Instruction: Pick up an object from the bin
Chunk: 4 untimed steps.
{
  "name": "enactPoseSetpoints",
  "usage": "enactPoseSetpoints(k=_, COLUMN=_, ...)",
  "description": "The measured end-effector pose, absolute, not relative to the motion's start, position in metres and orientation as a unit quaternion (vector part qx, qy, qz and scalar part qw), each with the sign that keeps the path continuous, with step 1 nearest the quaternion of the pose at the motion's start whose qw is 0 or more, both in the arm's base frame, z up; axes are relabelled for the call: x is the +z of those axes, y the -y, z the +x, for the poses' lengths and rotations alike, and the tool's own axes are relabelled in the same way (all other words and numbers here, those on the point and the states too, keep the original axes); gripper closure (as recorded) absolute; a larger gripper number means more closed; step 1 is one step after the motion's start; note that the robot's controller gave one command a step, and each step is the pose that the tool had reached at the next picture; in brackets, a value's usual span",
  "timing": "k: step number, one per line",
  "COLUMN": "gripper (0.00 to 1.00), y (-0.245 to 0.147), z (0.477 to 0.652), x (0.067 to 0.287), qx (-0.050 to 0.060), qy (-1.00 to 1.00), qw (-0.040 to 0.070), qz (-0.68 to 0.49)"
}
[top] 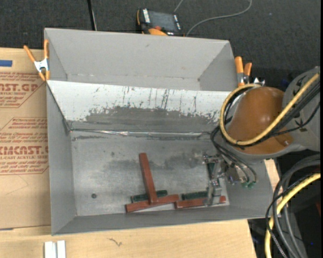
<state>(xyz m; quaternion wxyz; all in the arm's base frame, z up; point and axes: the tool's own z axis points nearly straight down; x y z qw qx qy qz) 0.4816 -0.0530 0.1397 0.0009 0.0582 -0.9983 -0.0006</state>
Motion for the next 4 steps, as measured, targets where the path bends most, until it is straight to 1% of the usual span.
enactPoseSetpoints(k=1, gripper=0.00, y=0.137, z=0.541, x=0.080, qx=0.001, qy=0.987, qw=0.000, qz=0.159)
enactPoseSetpoints(k=2, gripper=0.00, y=0.121, z=0.533, x=0.069, qx=-0.002, qy=0.912, qw=0.000, qz=0.410)
enactPoseSetpoints(k=3, gripper=1.00, y=0.122, z=0.534, x=0.070, qx=-0.001, qy=0.912, qw=-0.002, qz=0.410)
enactPoseSetpoints(k=4, gripper=1.00, y=0.091, z=0.539, x=0.248, qx=0.002, qy=0.884, qw=-0.005, qz=0.467)
